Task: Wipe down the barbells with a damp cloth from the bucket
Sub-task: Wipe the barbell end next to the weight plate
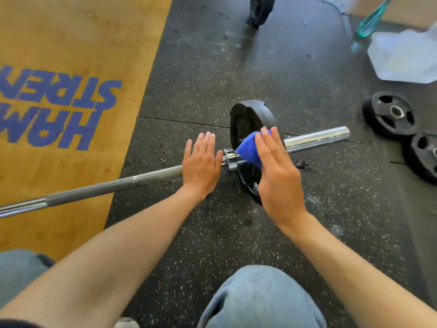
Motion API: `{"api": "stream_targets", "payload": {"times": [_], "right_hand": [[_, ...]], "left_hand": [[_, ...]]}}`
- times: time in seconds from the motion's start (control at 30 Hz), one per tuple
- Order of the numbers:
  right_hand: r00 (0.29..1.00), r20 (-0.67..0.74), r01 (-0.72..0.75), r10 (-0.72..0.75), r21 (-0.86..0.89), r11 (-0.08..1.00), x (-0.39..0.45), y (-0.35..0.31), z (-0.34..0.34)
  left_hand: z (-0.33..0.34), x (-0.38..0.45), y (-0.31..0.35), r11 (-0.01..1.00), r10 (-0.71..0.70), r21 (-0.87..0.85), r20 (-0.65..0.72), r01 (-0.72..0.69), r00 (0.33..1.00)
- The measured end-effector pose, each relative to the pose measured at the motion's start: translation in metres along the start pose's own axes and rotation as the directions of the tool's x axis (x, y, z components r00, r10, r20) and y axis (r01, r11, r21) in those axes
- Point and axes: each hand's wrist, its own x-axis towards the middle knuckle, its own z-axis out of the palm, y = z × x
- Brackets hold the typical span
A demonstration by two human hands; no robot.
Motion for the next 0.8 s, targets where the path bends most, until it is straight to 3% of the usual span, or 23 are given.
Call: {"api": "stream_targets", "payload": {"times": [0.13, 0.23, 0.37, 0.5, 0.67, 0.8], "right_hand": [[0.996, -0.043, -0.078, 0.076, -0.038, 0.996, 0.037, 0.035, -0.015], [0.979, 0.001, -0.205, 0.206, -0.07, 0.976, 0.05, 0.059, -0.018], [0.945, 0.177, -0.263, 0.275, -0.089, 0.961, 0.051, 0.072, -0.016], [0.912, 0.304, -0.279, 0.276, -0.036, 0.96, 0.057, 0.076, -0.01], [0.921, 0.223, -0.327, 0.319, -0.004, 0.945, 0.078, 0.07, 0.008], [0.911, 0.249, -0.328, 0.328, -0.042, 0.944, 0.104, 0.069, 0.019]], "left_hand": [[-0.027, 0.015, 0.051, 0.965, 0.051, -0.251, -0.077, -0.069, 0.996], [-0.052, 0.028, 0.094, 0.907, 0.05, -0.412, -0.106, -0.089, 0.993], [-0.063, 0.036, 0.135, 0.844, 0.003, -0.537, 0.024, 0.01, 1.0], [-0.055, 0.051, 0.136, 0.851, -0.042, -0.521, 0.054, 0.064, 0.998], [-0.052, 0.078, 0.127, 0.858, -0.076, -0.506, 0.046, 0.089, 0.996], [-0.049, 0.103, 0.115, 0.876, -0.096, -0.469, 0.052, 0.109, 0.994]]}}
